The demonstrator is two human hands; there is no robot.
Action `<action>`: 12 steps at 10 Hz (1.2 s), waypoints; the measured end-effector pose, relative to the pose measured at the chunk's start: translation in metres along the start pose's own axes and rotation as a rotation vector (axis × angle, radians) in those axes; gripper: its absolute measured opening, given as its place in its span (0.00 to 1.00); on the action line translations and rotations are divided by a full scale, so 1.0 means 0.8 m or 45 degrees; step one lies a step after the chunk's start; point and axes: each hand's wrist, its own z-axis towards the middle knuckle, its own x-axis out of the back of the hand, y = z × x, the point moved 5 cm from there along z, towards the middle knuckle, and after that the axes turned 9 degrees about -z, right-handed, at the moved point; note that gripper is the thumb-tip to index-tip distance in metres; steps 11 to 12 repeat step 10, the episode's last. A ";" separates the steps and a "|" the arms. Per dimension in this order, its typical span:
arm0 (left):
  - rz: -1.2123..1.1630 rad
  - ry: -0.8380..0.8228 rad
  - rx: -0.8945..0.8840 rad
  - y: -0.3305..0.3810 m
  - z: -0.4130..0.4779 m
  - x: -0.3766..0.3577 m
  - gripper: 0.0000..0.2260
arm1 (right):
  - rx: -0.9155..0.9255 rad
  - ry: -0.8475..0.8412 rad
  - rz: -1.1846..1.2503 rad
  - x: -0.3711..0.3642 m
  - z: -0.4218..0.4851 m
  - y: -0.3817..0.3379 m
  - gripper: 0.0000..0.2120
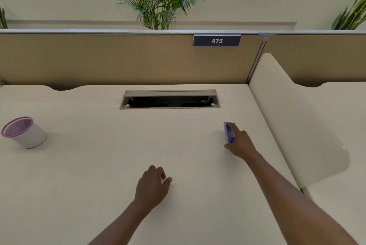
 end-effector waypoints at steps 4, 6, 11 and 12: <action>0.209 0.018 -0.112 -0.012 0.015 -0.002 0.13 | -0.009 0.002 -0.509 -0.013 0.058 0.002 0.21; 0.217 0.027 -0.134 -0.009 0.009 -0.006 0.14 | 0.011 0.011 -0.555 -0.015 0.056 -0.003 0.18; 0.339 0.014 -0.168 -0.024 -0.001 0.006 0.21 | 0.013 -0.057 -0.908 -0.004 0.020 -0.060 0.36; 0.339 0.014 -0.168 -0.024 -0.001 0.006 0.21 | 0.013 -0.057 -0.908 -0.004 0.020 -0.060 0.36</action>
